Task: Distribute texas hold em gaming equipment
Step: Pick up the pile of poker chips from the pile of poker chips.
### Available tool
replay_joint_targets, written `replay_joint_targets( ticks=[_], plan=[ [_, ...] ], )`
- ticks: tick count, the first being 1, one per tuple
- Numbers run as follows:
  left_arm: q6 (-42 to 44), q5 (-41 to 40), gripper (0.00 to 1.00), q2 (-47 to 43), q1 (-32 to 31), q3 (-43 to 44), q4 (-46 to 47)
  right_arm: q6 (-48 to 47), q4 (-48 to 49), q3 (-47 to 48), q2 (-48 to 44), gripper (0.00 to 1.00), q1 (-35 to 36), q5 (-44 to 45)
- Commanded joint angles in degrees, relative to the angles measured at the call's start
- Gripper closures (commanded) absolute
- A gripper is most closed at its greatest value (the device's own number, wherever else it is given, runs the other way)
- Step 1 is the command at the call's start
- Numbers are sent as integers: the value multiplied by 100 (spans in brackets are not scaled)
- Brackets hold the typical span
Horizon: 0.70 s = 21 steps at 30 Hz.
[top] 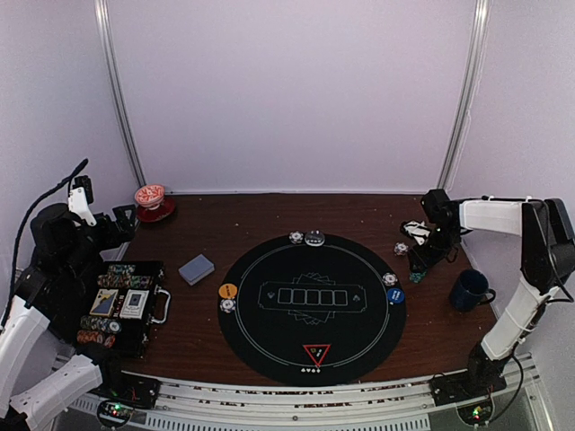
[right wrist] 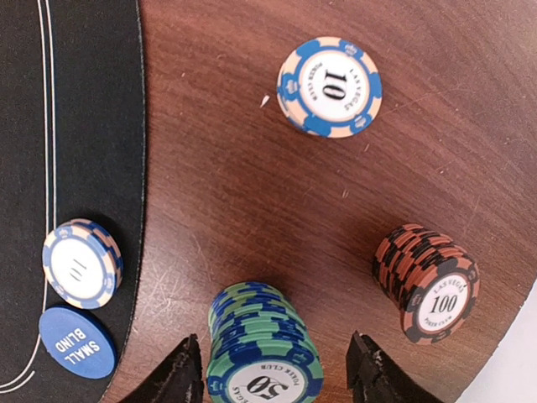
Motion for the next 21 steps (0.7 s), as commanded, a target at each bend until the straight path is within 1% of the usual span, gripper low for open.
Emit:
replay_joint_targets(
  ticks=[1, 3, 8, 15, 21],
  plan=[
    [-13, 15, 2, -11, 55, -18, 298, -74, -113, -54, -16, 43, -43, -80],
    [-14, 5, 2, -12, 56, -26, 298, -87, -134, -64, -23, 46, -43, -94],
    [-7, 10, 2, -24, 57, -18, 298, -120, -122, -115, -72, 48, -51, -108],
    [-5, -2, 2, -33, 62, -23, 298, -92, -137, -80, -77, 60, -53, -148],
    [-9, -8, 2, -37, 62, -27, 298, -99, -141, -75, -126, 65, -54, -173]
  ],
)
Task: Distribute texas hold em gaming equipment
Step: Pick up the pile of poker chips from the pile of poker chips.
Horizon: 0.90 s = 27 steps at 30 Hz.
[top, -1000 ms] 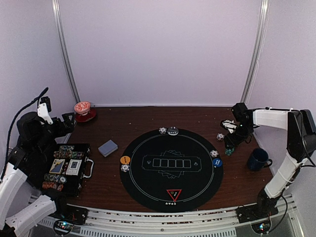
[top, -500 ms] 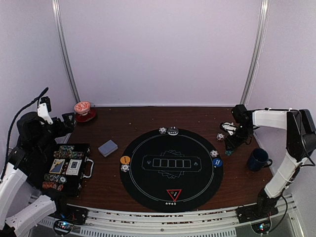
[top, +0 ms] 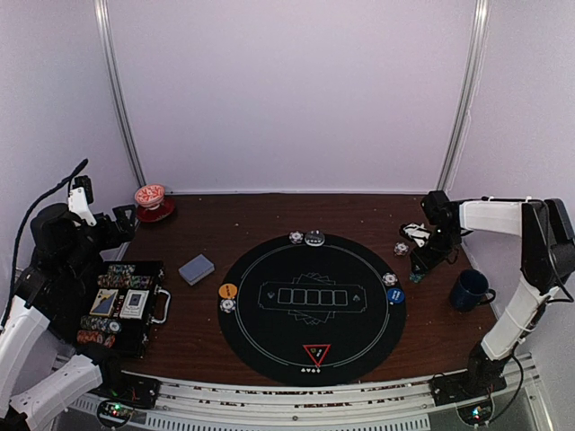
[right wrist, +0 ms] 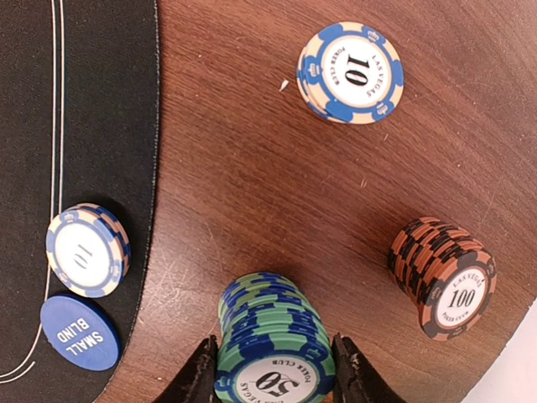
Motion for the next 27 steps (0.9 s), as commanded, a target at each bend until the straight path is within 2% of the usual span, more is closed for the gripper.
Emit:
replay_joint_targets(
  ticks=[1, 8, 16, 23, 27],
  plan=[
    [-7, -5, 2, -38, 60, -27, 302, -3, -40, -10, -134, 66, -48, -69],
    [-6, -11, 2, -52, 63, -27, 300, 36, -80, 84, -415, 68, 12, -110],
    [-5, -21, 2, -21, 65, -27, 298, 278, -162, 498, -535, 68, 464, -99],
    [-9, -22, 2, -14, 69, -27, 300, 622, -288, 1361, 78, 68, 852, -72],
    [-5, -16, 2, -11, 64, -36, 300, 726, -86, 1472, 418, 68, 1079, 115]
  ],
)
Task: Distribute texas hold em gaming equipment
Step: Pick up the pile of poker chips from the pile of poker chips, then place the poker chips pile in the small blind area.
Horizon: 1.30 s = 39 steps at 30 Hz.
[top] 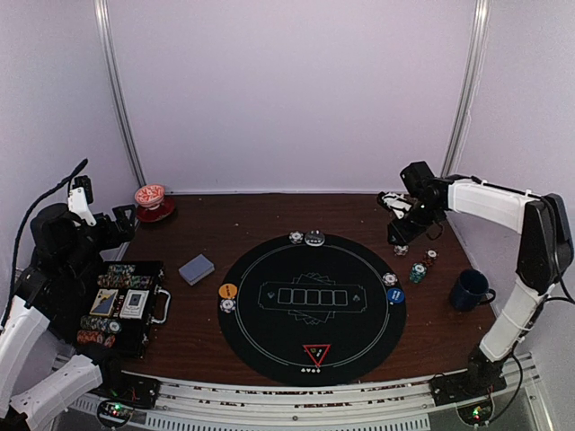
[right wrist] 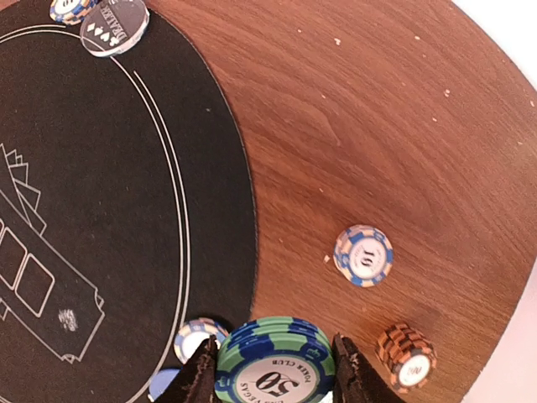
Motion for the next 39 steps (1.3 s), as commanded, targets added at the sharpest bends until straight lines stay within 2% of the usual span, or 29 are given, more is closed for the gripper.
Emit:
replay_joint_targets(
  ticks=[1, 9, 18, 39],
  plan=[
    [-5, -10, 2, -9, 52, -31, 300, 259, 142, 101, 414, 68, 250, 233],
    [-5, -11, 2, -7, 54, -27, 301, 309, 650, -197, 748, 67, 648, 486],
    [3, -27, 2, -51, 57, -35, 301, 256, 799, -361, 1098, 67, 665, 553],
    [3, -11, 2, -56, 59, -36, 300, 187, 835, -622, 1114, 67, 643, 692]
  ],
)
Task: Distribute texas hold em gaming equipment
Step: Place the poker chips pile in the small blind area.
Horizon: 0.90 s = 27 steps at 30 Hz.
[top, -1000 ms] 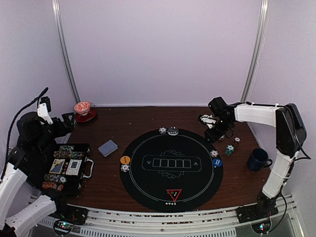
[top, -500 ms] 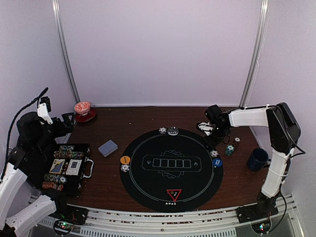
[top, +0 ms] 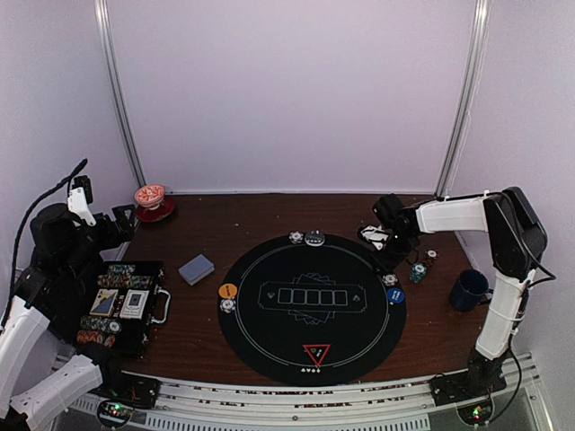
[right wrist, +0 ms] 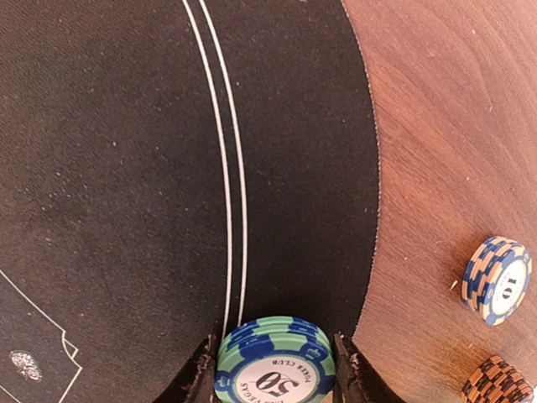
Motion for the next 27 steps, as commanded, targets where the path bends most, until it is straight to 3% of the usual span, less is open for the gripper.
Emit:
replay_joint_targets(
  ticks=[1, 18, 27],
  plan=[
    [4, -5, 2, -46, 49, -36, 300, -21, 125, -83, 20, 67, -32, 209],
    [3, 3, 2, -57, 46, -36, 300, -52, 104, -86, 127, 66, -44, 228],
    [3, 3, 2, -68, 48, -36, 300, -85, 54, -92, 105, 53, -52, 192]
  ],
)
